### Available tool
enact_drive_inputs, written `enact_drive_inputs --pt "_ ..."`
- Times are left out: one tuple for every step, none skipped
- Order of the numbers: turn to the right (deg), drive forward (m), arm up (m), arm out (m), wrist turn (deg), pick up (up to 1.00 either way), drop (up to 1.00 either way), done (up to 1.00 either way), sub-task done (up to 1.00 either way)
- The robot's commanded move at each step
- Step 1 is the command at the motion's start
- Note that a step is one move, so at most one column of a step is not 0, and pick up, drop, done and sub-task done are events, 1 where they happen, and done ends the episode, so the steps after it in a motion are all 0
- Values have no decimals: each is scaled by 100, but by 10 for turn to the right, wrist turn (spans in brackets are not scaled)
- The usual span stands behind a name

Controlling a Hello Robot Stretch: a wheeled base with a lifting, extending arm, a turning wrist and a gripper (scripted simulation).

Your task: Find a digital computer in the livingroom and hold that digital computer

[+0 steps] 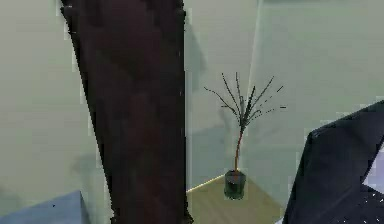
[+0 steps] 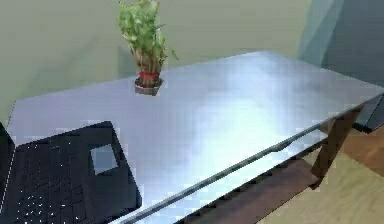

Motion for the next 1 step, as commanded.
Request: enact_drive_inputs --pt "-450 0 0 0 0 0 0 0 0"
